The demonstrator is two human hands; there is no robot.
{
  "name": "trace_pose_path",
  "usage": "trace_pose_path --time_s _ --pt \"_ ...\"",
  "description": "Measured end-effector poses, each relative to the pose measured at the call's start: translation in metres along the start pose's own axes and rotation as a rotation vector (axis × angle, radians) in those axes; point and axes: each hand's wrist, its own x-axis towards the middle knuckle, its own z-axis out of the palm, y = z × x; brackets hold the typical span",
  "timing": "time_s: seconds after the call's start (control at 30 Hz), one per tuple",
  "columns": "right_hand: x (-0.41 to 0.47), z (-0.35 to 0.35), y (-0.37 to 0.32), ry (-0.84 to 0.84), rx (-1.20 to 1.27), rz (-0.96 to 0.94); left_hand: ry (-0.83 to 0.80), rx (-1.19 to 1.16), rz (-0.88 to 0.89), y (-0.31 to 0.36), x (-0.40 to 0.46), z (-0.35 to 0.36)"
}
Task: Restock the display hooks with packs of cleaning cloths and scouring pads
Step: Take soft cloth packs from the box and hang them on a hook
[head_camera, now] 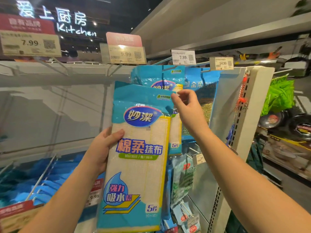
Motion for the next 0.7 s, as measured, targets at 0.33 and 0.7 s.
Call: trace_pose_path --time_s 0.33,0.7 --pt "-0.004 -0.011 0.011 0.07 0.073 -0.087 0.033 -0.003 -0.031 -0.01 0.006 0.038" --pt "0.034 -0.014 -0.006 0.011 -0.133 -0.11 -0.068 -0.031 -0.223 0.003 0.026 0.059"
